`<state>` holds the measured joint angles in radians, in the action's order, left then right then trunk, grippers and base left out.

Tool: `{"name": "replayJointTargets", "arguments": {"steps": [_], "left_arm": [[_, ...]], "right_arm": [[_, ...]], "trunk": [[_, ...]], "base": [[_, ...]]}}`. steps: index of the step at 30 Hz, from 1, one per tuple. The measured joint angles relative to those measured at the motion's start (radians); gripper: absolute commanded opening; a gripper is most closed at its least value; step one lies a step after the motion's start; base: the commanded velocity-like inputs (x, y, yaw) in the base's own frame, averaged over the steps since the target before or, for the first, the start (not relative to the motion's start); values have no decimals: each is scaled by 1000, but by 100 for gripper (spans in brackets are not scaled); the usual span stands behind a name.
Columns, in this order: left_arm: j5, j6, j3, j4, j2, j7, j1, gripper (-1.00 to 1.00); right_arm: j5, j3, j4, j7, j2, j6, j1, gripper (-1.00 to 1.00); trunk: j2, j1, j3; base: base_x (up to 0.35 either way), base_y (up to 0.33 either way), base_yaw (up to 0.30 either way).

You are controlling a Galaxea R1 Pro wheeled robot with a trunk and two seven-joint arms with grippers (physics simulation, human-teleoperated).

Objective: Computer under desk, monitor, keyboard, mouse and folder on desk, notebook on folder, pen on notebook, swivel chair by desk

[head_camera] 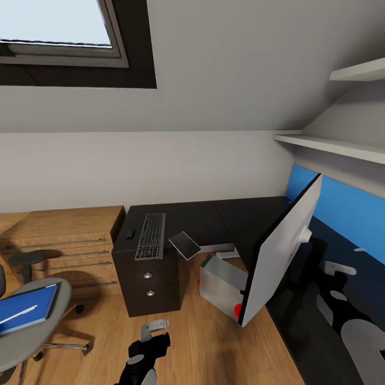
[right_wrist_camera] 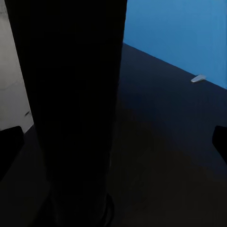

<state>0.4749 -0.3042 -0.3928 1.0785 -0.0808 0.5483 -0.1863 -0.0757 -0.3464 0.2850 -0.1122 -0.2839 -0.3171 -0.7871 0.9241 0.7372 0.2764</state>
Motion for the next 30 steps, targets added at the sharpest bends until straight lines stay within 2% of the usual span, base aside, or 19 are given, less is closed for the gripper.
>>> {"name": "replayJointTargets", "arguments": {"steps": [30], "left_arm": [[0, 0, 0, -1, 1, 0, 0, 100]], "right_arm": [[-1, -2, 1, 0, 0, 0, 0, 100]], "trunk": [[0, 0, 0]], "base": [[42, 0, 0]]}}
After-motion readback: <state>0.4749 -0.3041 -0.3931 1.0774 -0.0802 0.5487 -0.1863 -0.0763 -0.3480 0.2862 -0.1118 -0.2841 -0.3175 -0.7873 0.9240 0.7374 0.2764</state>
